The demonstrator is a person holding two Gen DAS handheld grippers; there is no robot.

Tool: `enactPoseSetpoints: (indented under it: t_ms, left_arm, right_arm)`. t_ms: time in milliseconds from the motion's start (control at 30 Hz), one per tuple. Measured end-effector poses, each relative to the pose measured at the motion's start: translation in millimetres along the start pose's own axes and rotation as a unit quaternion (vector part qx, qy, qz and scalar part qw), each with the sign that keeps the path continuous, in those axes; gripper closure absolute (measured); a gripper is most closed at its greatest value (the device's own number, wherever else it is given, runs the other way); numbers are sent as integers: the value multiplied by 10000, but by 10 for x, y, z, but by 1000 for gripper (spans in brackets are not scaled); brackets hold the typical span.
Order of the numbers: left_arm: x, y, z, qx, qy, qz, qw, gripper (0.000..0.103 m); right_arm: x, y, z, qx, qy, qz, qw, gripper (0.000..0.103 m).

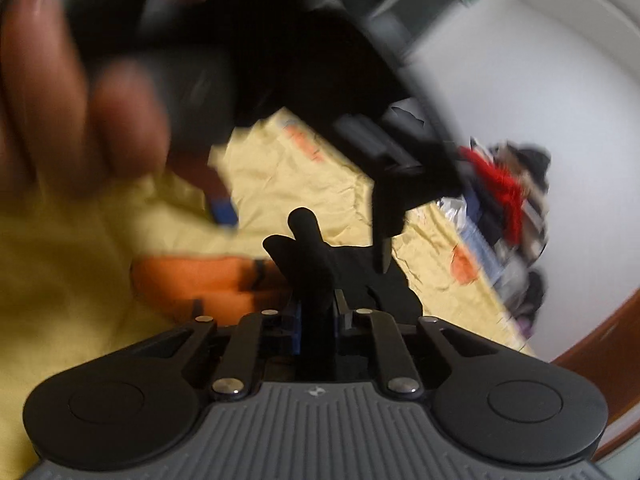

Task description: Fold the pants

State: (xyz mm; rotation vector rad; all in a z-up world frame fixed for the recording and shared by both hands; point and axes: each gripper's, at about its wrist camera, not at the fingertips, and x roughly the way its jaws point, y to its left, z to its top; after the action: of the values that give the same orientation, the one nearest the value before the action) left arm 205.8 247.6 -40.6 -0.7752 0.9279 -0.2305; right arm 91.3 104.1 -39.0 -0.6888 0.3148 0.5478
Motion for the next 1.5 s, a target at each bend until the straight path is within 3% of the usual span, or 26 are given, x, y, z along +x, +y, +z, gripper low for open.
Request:
enactPoseSetpoints:
  t_ms: [167, 200, 233, 300, 367, 400, 433, 467, 533, 600, 733, 967, 1067, 1267, 1500]
  left_arm:
    - [309, -60, 149, -450, 147, -475, 9978, 3]
    - [353, -84, 169, -481, 185, -552, 9971, 8]
    - [397, -94, 179, -528, 262, -689, 9959, 31]
    - [534, -92, 187, -733, 623, -857, 9917, 60]
    - [582, -131, 159, -578, 624, -461, 9953, 74]
    - [574, -159, 139, -405, 552, -362, 9970, 80]
    - [553, -176, 115, -331, 479, -377, 9976, 81]
    - [525, -187, 88, -295, 404, -381, 9980, 82]
    - [445, -296, 39, -95, 212, -287, 9993, 82]
    - [326, -530, -50, 328, -52, -54, 9994, 83]
    - [95, -1101, -308, 1197, -548, 159, 9912, 84]
    - [129, -2095, -890, 1893, -843, 86, 9783, 83]
    - [294, -2509, -1164, 2144, -736, -133, 9739, 83]
    - [806, -3160, -1785, 2642, -275, -404, 9632, 81]
    - [1433, -3552, -2396, 3206, 246, -435, 9459, 80]
  right_arm:
    - [-186, -366, 12, 739, -256, 151, 9968, 91]
    - [-201, -414, 2, 860, -261, 214, 9957, 91]
    - [-207, -446, 2, 954, -213, 319, 9947, 91]
    - [-259, -527, -20, 1129, -77, 715, 9910, 91]
    - [-438, -728, -89, 1630, -361, 1101, 9798, 90]
    - [-518, -879, -138, 2034, -535, 1332, 9685, 90]
    - [-564, -1054, -200, 2509, -649, 1410, 9555, 90]
    - [-559, -1178, -254, 2815, -583, 1216, 9500, 90]
    - [-374, -1305, -320, 2861, -40, 565, 9565, 90]
    - [-160, -1349, -415, 2895, 352, 324, 9560, 90]
    - [-151, -1537, -603, 4048, -15, 1104, 9077, 90]
    - [-721, -1918, -1022, 4736, -522, 690, 8765, 90]
    - [-1055, -2187, -1343, 5106, -612, 401, 8567, 90]
    - [-1590, -2551, -2016, 5483, -548, -193, 8342, 90]
    - [-1918, -2708, -2716, 5911, -285, -730, 8028, 90]
